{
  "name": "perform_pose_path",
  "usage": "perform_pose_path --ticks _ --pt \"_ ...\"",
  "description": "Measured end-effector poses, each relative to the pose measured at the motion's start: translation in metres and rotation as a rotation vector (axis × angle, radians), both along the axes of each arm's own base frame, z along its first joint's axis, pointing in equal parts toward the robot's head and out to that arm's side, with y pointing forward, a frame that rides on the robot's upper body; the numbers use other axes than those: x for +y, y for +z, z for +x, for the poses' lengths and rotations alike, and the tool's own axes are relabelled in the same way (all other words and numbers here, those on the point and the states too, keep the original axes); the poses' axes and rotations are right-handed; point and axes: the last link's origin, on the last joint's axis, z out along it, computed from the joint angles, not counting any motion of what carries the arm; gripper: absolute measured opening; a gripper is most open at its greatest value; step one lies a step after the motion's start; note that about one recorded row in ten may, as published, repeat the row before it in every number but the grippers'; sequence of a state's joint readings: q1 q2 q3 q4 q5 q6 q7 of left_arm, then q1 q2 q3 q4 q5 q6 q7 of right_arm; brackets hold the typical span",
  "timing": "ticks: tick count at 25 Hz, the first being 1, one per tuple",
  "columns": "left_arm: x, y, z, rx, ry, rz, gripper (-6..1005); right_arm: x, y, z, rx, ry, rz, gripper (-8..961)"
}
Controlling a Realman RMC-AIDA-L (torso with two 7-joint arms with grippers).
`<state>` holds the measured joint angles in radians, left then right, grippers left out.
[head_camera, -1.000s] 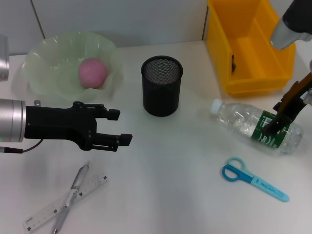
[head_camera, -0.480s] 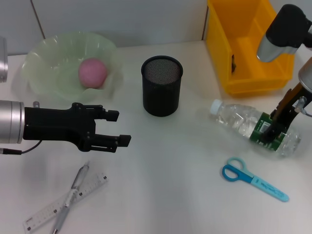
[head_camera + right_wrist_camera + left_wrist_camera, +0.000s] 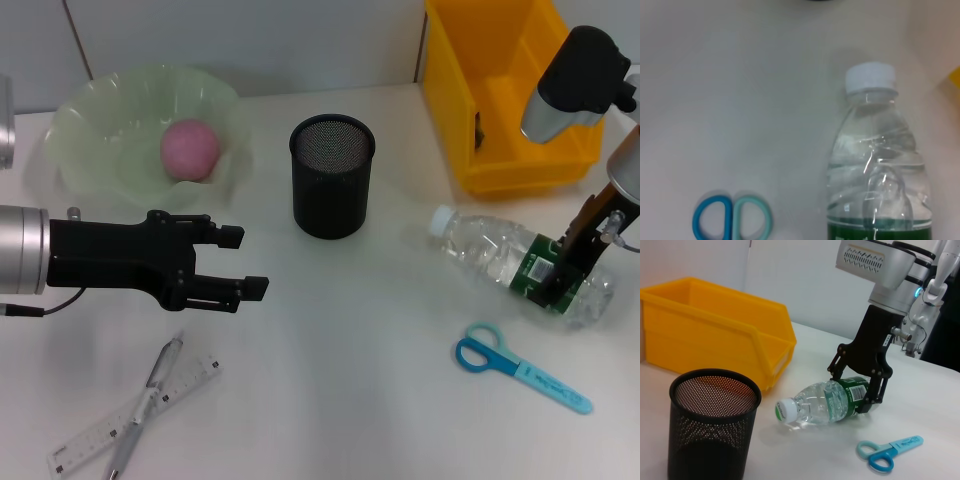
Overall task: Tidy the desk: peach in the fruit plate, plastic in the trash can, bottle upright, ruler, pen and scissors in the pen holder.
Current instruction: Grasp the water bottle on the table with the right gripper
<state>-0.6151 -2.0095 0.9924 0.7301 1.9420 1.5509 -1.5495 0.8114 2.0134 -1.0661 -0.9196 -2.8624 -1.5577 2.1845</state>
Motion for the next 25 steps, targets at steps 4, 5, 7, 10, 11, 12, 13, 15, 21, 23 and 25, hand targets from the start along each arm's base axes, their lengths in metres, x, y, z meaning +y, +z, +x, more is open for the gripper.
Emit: perform_pose_path --ticks 4,5,7,10,11,12,13,15,21,23,25 --pt "0.0 0.0002 -0.0001 0.0 0.0 0.0 808 -0.001 -0.0007 0.0014 -0.001 -0.006 0.001 793" --pt "0.0 0.0002 -0.0001 0.0 0.0 0.0 808 -0.0014 -0.0012 0.0018 -0.001 -0.008 0.002 792" --pt "0.0001 0.0008 -0.0003 0.001 -0.001 0.0 809 -0.0023 -0.0023 0.0025 0.0 -0.011 0.001 790" --pt "0.0 0.0007 -0.0003 0.001 -0.001 0.0 809 -0.0038 -0.0034 0.0042 0.002 -0.016 0.001 788" --pt "0.0 0.0007 -0.0003 0.001 -0.001 0.0 809 -0.0042 -0.0037 0.005 0.002 -0.018 0.002 788" --pt "-0.0001 0.0007 -0.0002 0.001 -0.001 -0.001 809 -0.0045 -0.0038 0.0058 0.002 -0.019 0.003 787" --pt "-0.0001 0.0008 -0.0003 0.001 -0.001 -0.001 809 -0.005 -0.0042 0.0067 0.003 -0.02 0.005 786" --pt "0.0 0.0011 -0.0004 0.002 -0.002 -0.001 809 -0.0051 -0.0044 0.0069 0.003 -0.021 0.005 785" --pt "0.0 0.0012 -0.0004 0.002 -0.003 -0.001 809 -0.0059 -0.0048 0.0081 0.004 -0.024 0.006 781" --pt "-0.0001 0.0012 -0.0003 0.001 -0.003 -0.001 808 -0.0063 -0.0052 0.0084 0.004 -0.025 0.006 779" --pt "0.0 0.0013 -0.0003 0.001 -0.003 -0.001 808 -0.0063 -0.0052 0.0085 0.004 -0.025 0.006 778"
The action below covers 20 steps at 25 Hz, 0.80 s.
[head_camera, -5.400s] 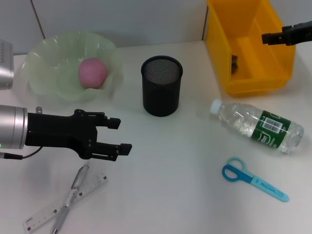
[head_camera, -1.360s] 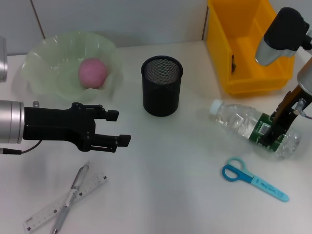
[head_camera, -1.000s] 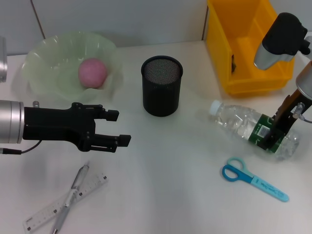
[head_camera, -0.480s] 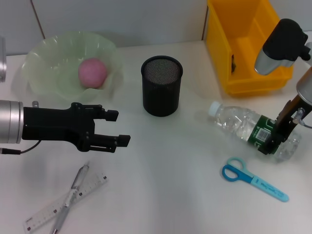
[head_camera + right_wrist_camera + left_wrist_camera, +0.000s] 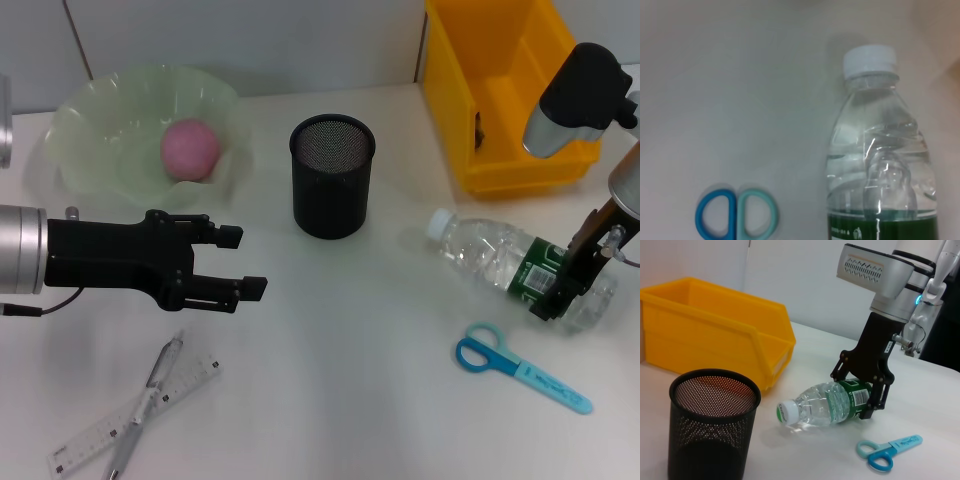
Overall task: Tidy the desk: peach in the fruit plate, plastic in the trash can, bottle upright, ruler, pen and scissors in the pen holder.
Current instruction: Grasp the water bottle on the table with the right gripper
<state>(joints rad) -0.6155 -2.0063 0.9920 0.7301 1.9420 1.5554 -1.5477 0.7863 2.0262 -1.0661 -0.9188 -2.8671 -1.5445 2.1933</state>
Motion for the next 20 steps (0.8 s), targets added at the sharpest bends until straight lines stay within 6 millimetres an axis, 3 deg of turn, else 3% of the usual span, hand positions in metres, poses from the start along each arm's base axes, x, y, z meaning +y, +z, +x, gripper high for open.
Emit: perform_pose_path --ticks 20 --pt "0.0008 -0.0004 0.0026 -0.003 -0.005 -0.001 809 -0.0023 -0.0009 0.0043 0.016 -0.007 0.026 770"
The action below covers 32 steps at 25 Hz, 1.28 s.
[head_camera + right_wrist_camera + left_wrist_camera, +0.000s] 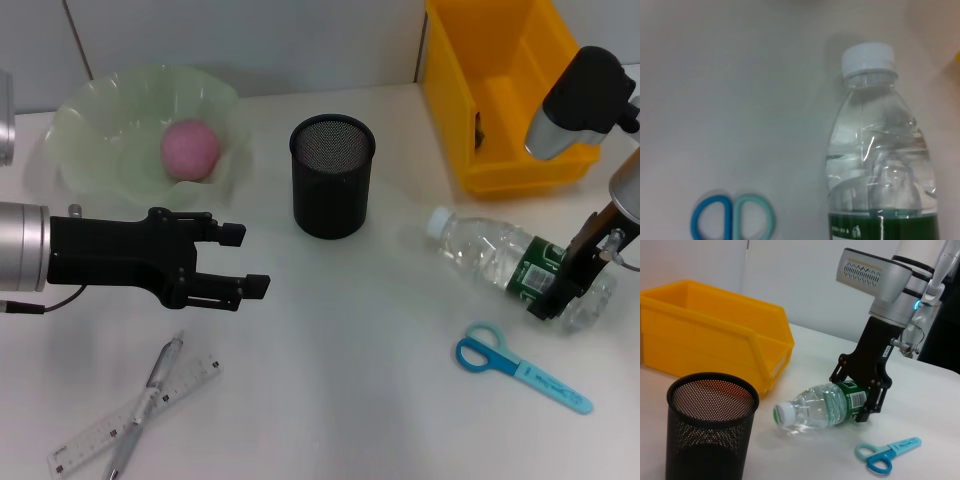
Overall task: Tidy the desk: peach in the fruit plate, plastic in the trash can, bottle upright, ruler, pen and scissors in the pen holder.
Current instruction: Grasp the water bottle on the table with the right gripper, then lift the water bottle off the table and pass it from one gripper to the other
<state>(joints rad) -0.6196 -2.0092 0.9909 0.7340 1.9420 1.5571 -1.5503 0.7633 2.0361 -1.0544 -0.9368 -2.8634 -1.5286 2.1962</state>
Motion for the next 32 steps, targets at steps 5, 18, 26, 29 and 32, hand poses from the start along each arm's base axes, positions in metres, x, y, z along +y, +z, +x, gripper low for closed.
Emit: perform_pose_path --ticks 5,18,26,29,32 --pt "0.0 0.0 0.0 0.0 -0.002 0.0 809 0.001 0.001 0.004 0.007 0.016 0.038 770" --pt "0.002 0.001 0.001 0.002 -0.007 0.004 809 -0.004 0.006 -0.001 0.136 0.076 0.112 769" --pt "0.002 0.001 0.001 0.002 -0.007 0.004 809 -0.014 0.011 0.002 0.241 0.113 0.148 770" --pt "0.002 0.001 0.001 0.001 -0.007 0.005 809 -0.02 0.015 0.005 0.293 0.132 0.174 770" --pt "0.001 0.0 0.002 -0.003 -0.006 0.002 808 -0.026 0.017 0.008 0.346 0.154 0.196 770"
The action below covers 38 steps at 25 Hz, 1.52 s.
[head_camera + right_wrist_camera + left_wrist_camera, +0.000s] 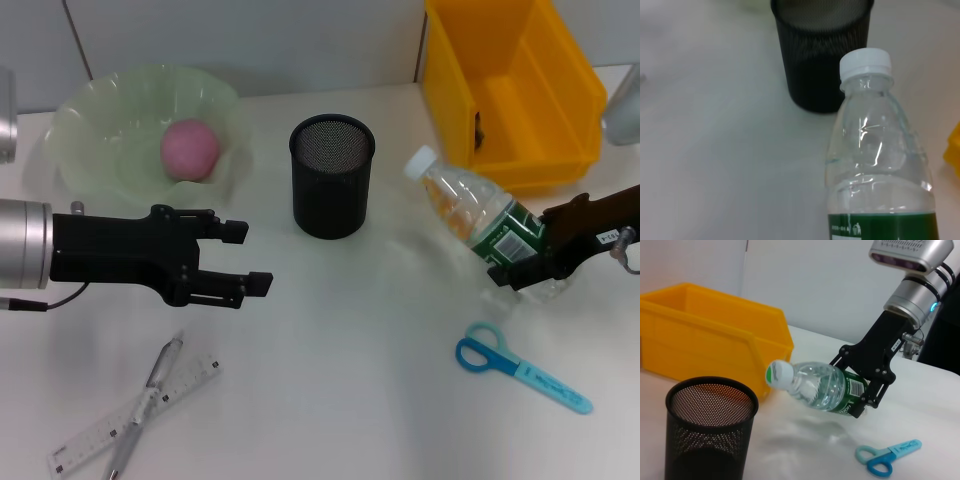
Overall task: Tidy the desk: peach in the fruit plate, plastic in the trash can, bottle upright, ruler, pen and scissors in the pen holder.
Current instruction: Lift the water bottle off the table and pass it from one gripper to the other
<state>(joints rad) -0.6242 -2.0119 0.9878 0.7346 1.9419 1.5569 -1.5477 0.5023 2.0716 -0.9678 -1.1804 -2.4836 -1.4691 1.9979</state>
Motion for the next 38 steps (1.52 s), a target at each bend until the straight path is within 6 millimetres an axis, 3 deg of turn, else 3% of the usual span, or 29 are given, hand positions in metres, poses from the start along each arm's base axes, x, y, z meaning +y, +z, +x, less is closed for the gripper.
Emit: perform_pose_path --ticks 14,38 --pt "-0.003 0.006 0.008 -0.087 -0.001 -0.004 808 -0.015 0.001 -0.001 0.213 0.186 0.077 769" --pt "-0.005 -0.001 0.023 -0.342 0.062 0.048 808 -0.015 -0.018 -0.023 0.437 0.401 0.106 769"
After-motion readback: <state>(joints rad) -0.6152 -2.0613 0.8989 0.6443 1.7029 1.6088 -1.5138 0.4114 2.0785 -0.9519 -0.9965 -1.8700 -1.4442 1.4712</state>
